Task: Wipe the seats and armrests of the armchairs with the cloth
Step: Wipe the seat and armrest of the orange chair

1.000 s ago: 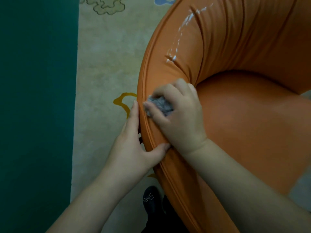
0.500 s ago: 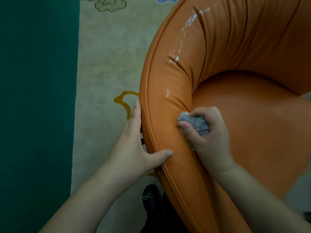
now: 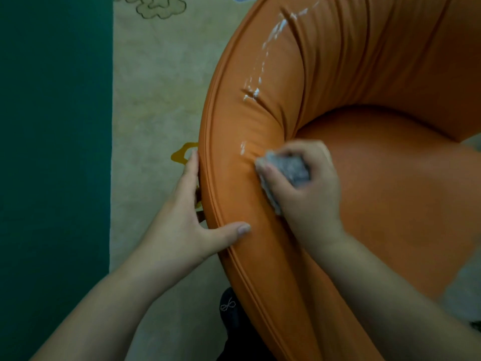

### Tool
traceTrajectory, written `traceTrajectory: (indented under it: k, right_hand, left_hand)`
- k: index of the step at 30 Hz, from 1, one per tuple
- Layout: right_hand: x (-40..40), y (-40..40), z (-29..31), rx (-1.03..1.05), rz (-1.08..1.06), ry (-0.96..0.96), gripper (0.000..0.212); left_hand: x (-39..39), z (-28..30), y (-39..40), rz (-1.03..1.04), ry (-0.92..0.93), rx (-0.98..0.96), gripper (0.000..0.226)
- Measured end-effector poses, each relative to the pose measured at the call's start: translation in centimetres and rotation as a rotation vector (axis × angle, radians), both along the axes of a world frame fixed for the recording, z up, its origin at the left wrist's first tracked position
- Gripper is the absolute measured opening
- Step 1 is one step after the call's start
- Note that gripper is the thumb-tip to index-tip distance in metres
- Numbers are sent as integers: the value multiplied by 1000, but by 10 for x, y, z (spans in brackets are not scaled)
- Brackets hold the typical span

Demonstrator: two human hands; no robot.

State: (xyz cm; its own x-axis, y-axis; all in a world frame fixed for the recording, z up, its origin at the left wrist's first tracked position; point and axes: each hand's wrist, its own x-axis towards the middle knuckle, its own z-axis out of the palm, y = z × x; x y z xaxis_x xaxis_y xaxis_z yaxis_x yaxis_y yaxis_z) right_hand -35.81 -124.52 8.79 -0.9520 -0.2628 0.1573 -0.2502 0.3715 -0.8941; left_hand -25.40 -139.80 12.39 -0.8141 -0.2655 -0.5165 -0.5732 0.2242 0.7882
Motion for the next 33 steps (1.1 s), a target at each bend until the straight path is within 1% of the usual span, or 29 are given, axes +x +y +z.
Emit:
traceTrajectory:
  k: [2,4,5,7,9,10,12,13,15,16,18,21,22,23,24,26,28,29,30,33]
  right_hand:
    - [-18,-34,9,-69,5,85,24]
    - [-28,-50,9,-25,78,138,26]
    - [-29,-46,4,4,85,134,25]
    - [-20,-21,-10,31,21,30,21]
    - [-12,-1,-13,7,-59,-105,18]
    - [-13,-1,-12,-14,-92,-127,18]
    - [-24,-21,-1,-68,-93,-44,18]
    - [-31,-37,8,-82,-45,27,20]
    - [-39,-62,18,-24,92,142,26]
    - [-40,-66,18,24,114,157,26]
    - [-39,-53,7,46,44,96,21]
    - [-27,-18,-8,25,-123,-122,17]
    - [-25,-15,-11,22,-166,-163,16]
    - [-25,-19,-10,1,-202,-158,17]
    - [-30,-30,-6,-30,-220,-113,17]
    - [-45,-59,7,-48,-179,21,18]
    - [-62,-79,15,10,-120,126,22]
    - [-66,-80,14,48,-123,144,22]
    - [-65,-75,11,75,-151,122,21]
    - [-41,-46,0,99,-310,-141,12]
  left_hand:
    - [-9,-3,1,7,35,-82,139]
    - [-17,-5,0,2,80,-155,131]
    - [-20,-5,0,-7,86,-173,129]
    - [-22,-3,-1,-26,69,-191,130]
    - [-21,-2,-3,-35,57,-203,130]
    - [-21,-2,-3,-37,57,-197,130]
    - [-20,-2,-3,-35,77,-160,127]
    - [-20,-3,-3,-24,105,-132,123]
    - [-20,-6,-3,10,163,-88,110]
    - [-21,-8,-4,23,175,-82,105]
    - [-25,-10,-7,28,185,-104,100]
    - [-40,-12,-20,-15,159,-140,102]
    - [-47,-12,-26,-40,149,-138,104]
    - [-55,-11,-32,-73,147,-127,105]
    - [-64,-10,-39,-108,148,-109,106]
    - [-79,-8,-52,-169,154,-59,108]
    - [-89,-8,-64,-211,150,-20,111]
    - [-93,-7,-69,-236,144,-8,111]
    - [-100,-6,-74,-270,142,-1,112]
    - [-112,0,-83,-345,110,-23,114]
